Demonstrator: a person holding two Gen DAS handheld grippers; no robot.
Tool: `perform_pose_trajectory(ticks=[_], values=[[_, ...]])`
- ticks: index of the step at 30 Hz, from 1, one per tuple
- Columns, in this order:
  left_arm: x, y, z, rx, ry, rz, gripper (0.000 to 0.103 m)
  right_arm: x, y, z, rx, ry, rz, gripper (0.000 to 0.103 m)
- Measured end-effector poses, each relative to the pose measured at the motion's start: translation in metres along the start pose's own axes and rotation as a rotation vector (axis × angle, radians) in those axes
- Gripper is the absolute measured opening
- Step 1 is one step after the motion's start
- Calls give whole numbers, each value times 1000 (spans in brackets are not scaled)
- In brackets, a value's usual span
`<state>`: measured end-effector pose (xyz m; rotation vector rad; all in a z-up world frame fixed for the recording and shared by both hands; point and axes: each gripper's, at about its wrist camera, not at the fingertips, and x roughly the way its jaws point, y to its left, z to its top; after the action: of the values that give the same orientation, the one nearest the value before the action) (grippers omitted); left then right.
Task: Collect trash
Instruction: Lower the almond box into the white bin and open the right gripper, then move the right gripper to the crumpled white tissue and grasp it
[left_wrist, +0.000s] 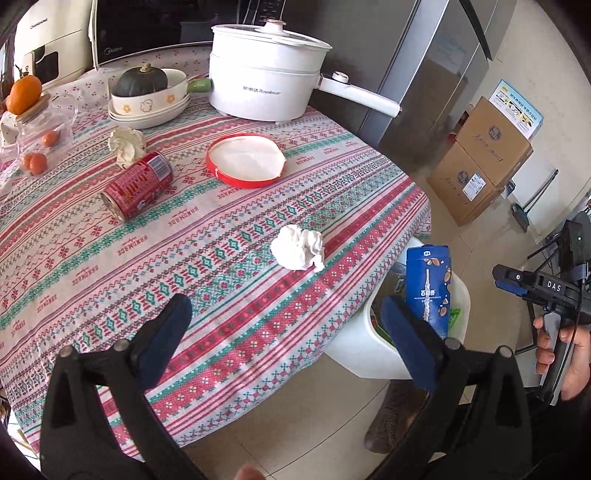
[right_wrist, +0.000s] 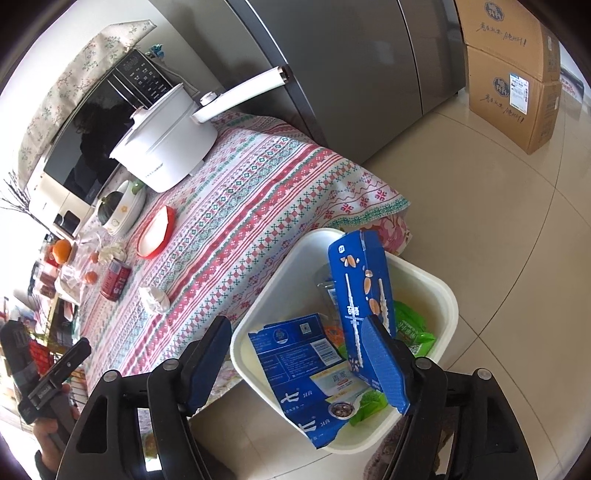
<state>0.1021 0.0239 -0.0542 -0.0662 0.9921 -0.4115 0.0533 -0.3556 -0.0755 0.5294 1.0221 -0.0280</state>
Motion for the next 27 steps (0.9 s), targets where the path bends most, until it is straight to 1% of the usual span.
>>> perform_pose_trajectory(ticks=[9,21,27], values=[[-11,34,-4,-38,-9,51,102,7,37,6,-62,-1,1,78],[-23,76,-8,-84,-23,123,102,30,116,16,-172,16,30,80],[-28,97,-8,-107,-35,158,102,51,148,20,-195,36,30,82]])
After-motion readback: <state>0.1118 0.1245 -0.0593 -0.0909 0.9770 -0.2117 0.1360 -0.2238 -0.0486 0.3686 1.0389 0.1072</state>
